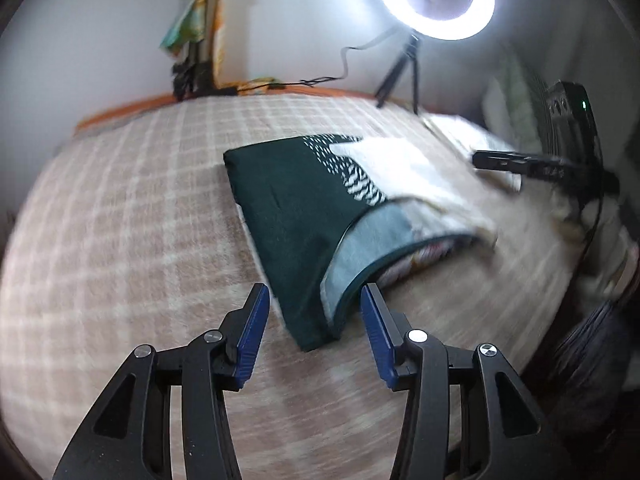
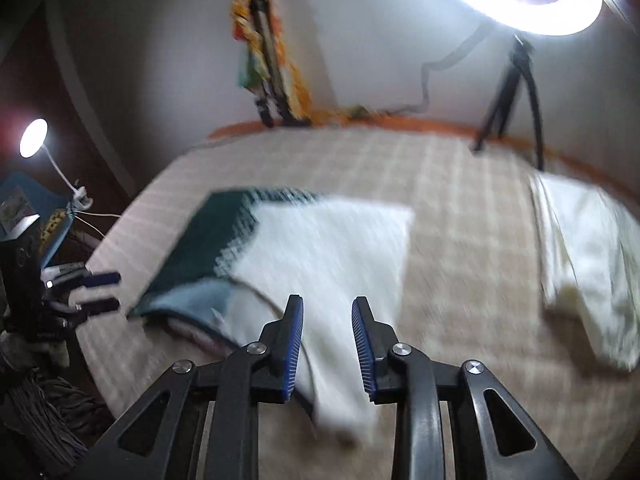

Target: Fold small clothes

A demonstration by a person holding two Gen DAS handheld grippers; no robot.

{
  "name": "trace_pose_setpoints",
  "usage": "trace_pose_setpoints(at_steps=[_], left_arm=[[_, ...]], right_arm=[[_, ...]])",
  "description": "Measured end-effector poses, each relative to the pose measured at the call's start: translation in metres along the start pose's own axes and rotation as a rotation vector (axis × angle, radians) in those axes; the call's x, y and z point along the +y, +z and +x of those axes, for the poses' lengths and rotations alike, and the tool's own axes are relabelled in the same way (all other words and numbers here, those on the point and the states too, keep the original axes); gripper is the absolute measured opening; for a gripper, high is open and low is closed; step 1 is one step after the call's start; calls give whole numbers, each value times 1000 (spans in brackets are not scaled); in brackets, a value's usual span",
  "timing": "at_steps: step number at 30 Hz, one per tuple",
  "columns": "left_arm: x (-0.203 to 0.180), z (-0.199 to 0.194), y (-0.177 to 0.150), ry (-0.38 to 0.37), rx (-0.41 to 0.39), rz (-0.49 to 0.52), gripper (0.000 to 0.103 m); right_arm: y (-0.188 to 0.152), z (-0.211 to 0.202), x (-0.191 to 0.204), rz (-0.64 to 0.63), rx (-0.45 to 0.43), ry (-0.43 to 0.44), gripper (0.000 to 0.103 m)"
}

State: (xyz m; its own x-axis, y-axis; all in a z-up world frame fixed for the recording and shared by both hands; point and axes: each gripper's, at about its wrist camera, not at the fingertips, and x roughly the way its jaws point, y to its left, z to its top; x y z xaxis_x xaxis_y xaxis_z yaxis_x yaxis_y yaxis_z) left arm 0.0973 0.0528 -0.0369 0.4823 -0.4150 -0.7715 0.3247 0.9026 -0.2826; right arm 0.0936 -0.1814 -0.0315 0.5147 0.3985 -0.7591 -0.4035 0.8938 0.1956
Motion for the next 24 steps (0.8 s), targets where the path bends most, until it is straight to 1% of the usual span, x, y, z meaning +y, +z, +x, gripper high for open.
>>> trace_pose_setpoints(at_steps=[1,3,4,5,7,9,11,15,19,23,24], left_arm=[[2,2,2,-19,2,-48,46],[3,4,4,-38,4,-110,46],[5,6,5,-52,1,-144,46],[7,6,4,-64,0,-177,46],[16,8,2,-93,-3,-264,46],[25,10,-3,-120,3,-355,46],[38,12,-10,-138,10,-440,46],[50,19,-17,-130,42,-509,46],[52,24,-17,-129,64,-527,46],[51,31,-16,-149,79,-553,46],[51,32,-15,-154,82,-557,46]], right_arm=[[12,9,10,-11,-13,8,25],[33,26,27,-9,-18,62,19],[46,39,36,-4,-14,95,18],[54,50,44,-11,-7,103,18],[66,76,56,-27,9,85,18],[74,101,59,2,39,112,18],[74,120,56,31,70,131,18],[69,145,53,27,131,99,18],[64,159,50,43,182,102,19],[64,161,54,28,186,89,19],[65,159,53,36,182,97,22]])
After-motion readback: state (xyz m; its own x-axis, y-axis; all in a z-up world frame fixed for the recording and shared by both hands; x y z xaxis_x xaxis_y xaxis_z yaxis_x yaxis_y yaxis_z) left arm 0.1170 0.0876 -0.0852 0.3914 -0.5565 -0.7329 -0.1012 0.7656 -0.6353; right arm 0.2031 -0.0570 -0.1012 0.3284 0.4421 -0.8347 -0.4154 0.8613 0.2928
